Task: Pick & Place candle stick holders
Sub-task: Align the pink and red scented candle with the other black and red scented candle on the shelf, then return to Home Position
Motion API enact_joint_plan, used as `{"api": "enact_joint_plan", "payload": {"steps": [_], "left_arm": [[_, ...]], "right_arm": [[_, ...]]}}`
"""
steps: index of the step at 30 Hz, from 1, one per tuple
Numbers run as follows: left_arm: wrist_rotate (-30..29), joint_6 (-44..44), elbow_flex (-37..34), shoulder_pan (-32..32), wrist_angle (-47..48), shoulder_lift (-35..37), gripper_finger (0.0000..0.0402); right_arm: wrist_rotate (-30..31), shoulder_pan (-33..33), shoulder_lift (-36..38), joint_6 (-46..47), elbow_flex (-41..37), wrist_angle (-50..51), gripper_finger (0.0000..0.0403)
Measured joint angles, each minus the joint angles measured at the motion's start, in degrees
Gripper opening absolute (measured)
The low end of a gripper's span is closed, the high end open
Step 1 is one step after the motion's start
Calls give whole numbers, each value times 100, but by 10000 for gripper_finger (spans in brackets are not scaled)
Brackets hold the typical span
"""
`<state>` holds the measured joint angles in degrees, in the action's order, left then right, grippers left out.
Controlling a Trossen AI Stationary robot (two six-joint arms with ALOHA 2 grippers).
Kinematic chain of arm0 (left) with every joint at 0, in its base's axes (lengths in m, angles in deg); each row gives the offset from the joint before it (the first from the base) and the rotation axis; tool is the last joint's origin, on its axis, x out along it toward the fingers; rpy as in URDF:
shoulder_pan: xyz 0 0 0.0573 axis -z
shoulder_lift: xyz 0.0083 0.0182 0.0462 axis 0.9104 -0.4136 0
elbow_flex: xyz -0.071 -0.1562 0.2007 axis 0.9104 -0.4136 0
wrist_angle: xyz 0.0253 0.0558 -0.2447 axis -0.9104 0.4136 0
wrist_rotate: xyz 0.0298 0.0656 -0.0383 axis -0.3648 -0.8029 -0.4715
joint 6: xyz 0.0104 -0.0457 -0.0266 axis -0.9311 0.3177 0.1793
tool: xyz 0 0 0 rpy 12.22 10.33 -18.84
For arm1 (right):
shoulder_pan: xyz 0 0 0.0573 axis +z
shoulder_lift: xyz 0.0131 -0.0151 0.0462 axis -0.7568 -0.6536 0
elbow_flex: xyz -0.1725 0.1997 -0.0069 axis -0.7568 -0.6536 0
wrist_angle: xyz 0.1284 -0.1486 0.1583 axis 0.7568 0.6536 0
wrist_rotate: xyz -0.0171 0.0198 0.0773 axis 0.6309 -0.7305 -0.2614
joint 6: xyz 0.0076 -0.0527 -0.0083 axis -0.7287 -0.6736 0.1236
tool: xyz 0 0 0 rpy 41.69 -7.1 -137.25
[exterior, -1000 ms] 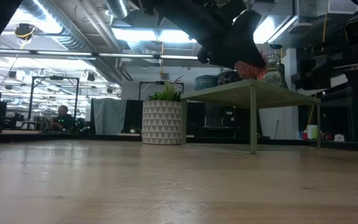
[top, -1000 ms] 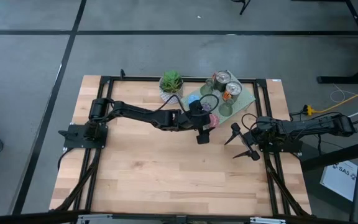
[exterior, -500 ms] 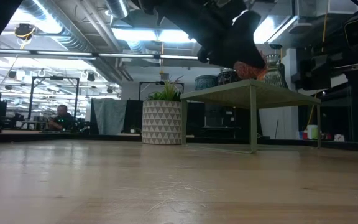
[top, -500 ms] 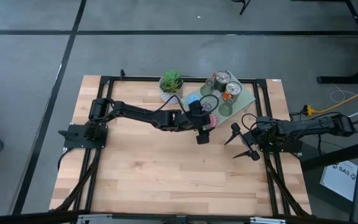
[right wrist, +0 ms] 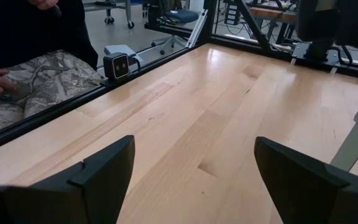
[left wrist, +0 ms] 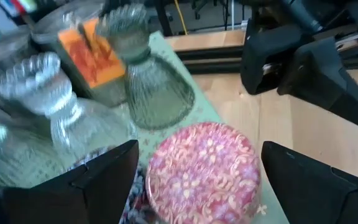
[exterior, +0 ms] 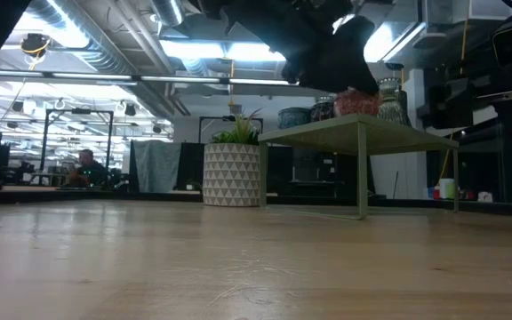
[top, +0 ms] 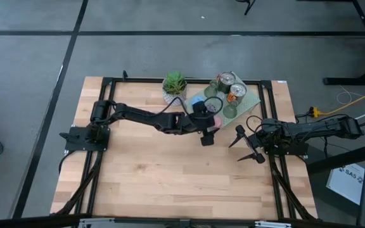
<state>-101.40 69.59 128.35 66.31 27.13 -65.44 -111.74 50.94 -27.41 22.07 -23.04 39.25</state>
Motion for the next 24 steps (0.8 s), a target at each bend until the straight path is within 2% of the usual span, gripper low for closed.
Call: {"api": "enact_joint_plan", "payload": {"steps": [8,13,19,24], "left_arm": [[-197,-893,0,254,-716,0,336],[-243,-1012,2,374,-799,61,336],[886,-544,11,373,-374,432,336],[1068,-454,7,418,55,699,336]], "right_arm": [[2,0,0,-2,0,0,332],[17,-2,0,-2,0,0,332],[15,0,0,0,0,0,332],[15,-2,0,-1,0,9,332]]}}
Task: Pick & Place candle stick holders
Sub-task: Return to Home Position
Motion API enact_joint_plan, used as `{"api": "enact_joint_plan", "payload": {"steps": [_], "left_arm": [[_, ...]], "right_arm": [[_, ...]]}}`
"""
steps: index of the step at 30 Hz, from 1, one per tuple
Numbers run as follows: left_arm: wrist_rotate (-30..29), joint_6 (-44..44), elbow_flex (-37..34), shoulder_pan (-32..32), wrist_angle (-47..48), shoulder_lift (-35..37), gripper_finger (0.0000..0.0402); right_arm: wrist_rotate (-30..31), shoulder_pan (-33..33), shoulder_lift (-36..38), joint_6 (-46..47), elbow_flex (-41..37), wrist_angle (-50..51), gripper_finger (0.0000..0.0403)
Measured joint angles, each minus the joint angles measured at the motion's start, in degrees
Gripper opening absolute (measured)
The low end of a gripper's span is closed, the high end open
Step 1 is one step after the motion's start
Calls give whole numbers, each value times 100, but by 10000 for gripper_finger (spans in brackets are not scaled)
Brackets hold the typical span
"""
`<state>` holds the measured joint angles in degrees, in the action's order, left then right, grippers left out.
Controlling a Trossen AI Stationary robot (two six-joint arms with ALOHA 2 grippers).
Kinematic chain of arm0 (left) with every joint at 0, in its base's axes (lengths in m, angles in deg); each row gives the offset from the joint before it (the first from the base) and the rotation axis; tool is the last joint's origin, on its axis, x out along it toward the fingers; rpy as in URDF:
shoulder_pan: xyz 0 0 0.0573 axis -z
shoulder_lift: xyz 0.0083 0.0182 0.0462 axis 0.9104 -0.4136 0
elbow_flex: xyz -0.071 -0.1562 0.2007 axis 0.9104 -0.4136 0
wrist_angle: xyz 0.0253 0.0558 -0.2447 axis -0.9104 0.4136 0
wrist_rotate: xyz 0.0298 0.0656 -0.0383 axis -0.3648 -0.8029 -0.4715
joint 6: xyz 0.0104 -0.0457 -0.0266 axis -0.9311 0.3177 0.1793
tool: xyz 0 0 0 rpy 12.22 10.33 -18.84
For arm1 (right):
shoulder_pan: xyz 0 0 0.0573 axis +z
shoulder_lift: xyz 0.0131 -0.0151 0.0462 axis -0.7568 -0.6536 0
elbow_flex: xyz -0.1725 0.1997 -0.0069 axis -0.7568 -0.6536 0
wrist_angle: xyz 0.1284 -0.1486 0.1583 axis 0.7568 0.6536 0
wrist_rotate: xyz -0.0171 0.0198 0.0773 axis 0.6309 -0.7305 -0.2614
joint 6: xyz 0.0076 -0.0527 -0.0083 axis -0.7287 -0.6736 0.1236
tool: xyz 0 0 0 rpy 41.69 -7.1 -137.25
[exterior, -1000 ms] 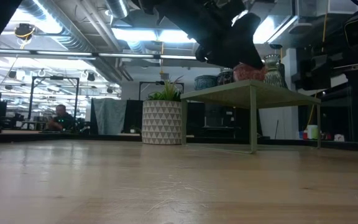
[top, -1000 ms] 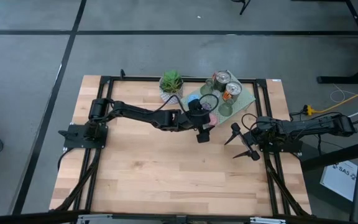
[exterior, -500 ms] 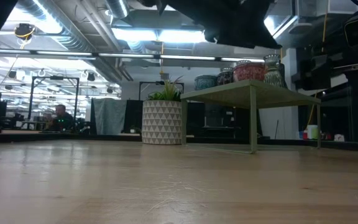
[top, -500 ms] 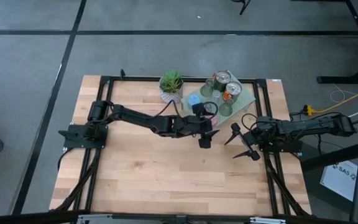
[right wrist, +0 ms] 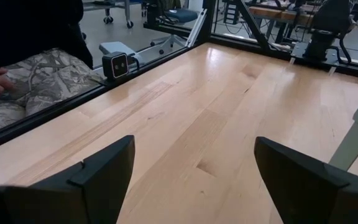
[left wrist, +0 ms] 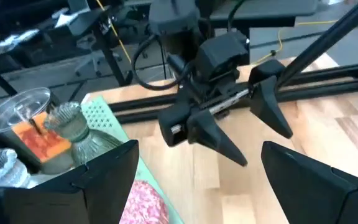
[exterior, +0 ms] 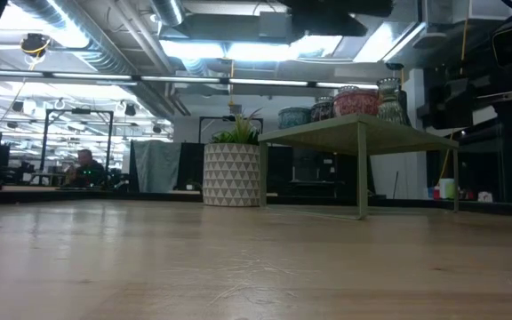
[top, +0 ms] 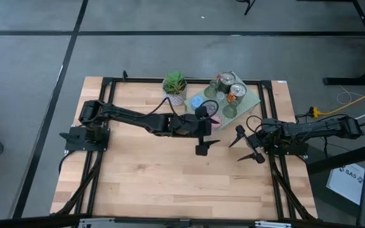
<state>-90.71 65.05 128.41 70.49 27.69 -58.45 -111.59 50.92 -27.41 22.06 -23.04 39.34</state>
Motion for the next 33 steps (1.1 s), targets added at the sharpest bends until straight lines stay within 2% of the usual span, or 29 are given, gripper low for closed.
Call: {"api": "enact_joint_plan", "payload": {"steps": [9,13,16,21,28,33], "left_arm": [[-12,202,-9,292,1299,377,336],[472,45,-37,299,1465,656,336],[673,10,-439,302,1468,988,336],[186,268,-1940,381,429,1854,336],[-2,443,-4603,693,-1590,3826,336],[-4,595,-5925,923,-1890,5380,336]], "right_arm": [[-4,2,0,-1,0,-2,332],[-7,1,0,1,0,-2,332],[-15,0,2,-1,0,-2,332],[-20,1,0,-1,0,-2,332],[-20,2,0,-1,0,-2,332],[-17,0,0,-1,0,-2,332]]}}
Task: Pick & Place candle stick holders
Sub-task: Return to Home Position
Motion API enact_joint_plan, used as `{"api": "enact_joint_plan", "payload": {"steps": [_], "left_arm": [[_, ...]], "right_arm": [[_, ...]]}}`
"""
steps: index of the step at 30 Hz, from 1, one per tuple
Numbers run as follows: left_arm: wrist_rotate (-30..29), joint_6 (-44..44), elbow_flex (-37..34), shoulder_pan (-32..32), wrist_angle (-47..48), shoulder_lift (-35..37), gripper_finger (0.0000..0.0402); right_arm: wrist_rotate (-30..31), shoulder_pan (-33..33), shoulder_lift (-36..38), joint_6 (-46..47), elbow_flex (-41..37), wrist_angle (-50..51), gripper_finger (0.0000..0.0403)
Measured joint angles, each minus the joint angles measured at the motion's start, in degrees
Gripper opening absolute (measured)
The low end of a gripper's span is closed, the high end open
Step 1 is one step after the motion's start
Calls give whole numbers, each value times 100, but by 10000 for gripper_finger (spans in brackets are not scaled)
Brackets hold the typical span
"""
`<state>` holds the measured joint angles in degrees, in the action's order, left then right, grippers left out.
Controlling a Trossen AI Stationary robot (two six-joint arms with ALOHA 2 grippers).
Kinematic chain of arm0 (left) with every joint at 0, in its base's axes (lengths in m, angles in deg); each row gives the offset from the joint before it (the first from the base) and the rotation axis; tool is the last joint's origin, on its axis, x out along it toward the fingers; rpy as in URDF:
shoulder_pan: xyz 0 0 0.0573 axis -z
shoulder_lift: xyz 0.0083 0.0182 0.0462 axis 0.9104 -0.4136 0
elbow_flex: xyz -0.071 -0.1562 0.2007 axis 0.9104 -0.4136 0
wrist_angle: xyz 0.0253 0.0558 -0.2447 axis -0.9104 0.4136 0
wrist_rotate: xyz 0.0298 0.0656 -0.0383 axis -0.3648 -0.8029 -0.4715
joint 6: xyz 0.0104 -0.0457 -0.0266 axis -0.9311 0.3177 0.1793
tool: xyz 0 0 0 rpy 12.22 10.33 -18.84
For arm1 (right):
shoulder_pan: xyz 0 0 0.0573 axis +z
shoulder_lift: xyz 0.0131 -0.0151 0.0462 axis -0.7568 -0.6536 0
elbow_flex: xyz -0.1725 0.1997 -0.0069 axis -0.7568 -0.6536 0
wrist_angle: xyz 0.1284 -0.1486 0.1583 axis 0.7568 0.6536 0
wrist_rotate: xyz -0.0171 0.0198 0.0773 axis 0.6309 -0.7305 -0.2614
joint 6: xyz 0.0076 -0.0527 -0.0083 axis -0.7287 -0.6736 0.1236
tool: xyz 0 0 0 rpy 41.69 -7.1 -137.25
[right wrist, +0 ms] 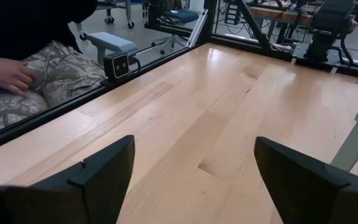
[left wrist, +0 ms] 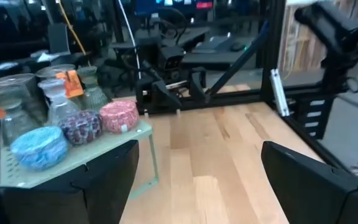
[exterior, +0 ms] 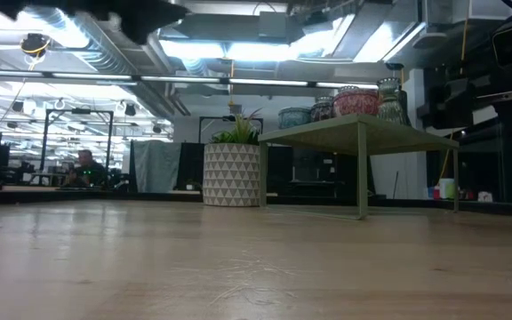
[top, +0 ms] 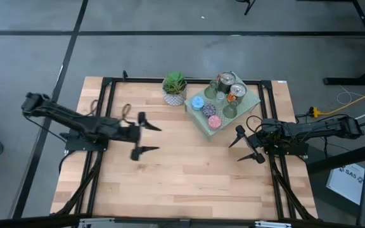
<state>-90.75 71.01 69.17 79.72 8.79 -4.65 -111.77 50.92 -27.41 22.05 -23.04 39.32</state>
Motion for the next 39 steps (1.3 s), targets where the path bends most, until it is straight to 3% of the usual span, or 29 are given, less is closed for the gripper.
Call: {"api": "enact_joint_plan", "payload": {"steps": [11,23,27,39], "left_arm": [[-327,-512,-1827,-102,-89,2719,336],[-301,-391,-2842,-586,158,4598,336],[-266,-53,-2842,-723,913,4932,336],[-351,-128,-2838,-1162,1623,5024,336]], "right_arm": [[0,2,0,0,0,-1,332],[2,2,0,0,0,-3,332],[2,1,0,1,0,-3,332],[4,2,0,1,0,-3,332]]}}
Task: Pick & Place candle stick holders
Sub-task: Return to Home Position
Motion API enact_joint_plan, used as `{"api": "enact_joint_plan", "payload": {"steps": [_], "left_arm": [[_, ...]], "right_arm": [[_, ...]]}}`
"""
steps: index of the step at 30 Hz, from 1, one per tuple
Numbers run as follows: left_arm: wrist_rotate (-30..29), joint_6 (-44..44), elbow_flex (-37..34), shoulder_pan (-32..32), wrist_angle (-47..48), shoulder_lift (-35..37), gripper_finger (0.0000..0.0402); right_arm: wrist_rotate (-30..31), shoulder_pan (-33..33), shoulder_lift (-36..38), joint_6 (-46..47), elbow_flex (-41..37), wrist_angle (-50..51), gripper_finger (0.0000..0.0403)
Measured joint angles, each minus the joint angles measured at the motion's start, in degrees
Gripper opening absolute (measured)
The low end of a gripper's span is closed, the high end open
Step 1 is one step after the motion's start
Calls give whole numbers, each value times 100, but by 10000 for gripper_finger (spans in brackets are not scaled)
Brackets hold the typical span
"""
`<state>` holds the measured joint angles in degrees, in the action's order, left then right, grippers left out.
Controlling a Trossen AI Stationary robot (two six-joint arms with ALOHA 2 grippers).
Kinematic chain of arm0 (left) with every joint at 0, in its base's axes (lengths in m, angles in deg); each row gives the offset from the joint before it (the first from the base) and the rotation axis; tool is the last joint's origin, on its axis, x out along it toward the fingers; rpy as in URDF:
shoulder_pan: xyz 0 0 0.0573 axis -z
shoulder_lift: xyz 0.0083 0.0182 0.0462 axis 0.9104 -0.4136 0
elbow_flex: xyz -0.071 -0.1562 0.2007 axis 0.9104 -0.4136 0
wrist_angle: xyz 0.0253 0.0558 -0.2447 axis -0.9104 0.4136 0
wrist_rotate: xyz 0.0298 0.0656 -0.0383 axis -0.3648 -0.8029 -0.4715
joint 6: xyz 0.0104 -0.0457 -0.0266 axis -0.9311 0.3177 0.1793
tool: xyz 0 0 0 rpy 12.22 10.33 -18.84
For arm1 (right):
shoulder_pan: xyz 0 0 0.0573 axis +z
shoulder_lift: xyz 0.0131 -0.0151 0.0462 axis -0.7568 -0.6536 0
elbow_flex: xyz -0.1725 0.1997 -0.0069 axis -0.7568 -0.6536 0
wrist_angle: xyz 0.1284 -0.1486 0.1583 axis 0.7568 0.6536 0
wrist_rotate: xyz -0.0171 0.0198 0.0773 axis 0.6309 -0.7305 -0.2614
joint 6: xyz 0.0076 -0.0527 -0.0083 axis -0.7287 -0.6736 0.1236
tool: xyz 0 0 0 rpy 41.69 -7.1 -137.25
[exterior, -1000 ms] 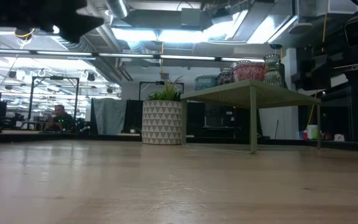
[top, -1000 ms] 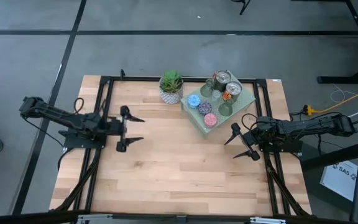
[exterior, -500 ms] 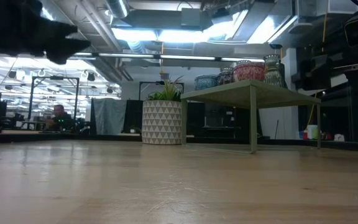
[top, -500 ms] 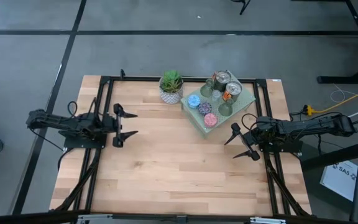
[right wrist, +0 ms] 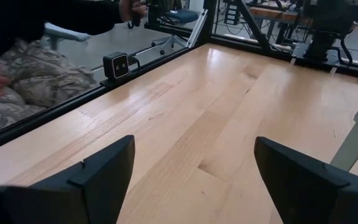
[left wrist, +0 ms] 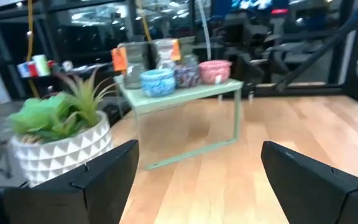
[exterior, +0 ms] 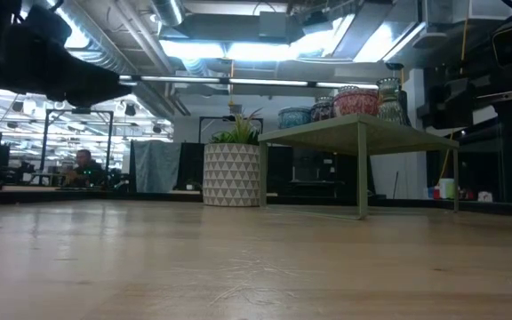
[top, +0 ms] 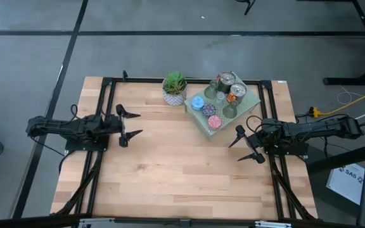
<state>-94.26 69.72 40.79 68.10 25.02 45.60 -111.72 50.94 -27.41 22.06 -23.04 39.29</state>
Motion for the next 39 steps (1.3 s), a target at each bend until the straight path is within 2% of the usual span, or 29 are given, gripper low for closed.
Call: {"api": "enact_joint_plan", "payload": {"steps": [3,7,10,14,16,39], "left_arm": [[-19,174,0,-175,-1,-53,336],[25,964,0,-325,3,-177,336],[444,1342,-1,-355,47,-208,336],[1352,907,-2,-347,104,-207,336],[1526,886,-2,-346,109,-206,336],[1564,864,-2,-346,100,-206,336]], "right_arm": [[13,0,0,-1,0,-2,332],[13,1,1,-1,0,0,332],[13,-1,0,-1,0,0,332],[13,-2,0,-1,0,0,332],[11,0,0,-1,0,0,332],[-7,1,0,-1,0,0,332]]}}
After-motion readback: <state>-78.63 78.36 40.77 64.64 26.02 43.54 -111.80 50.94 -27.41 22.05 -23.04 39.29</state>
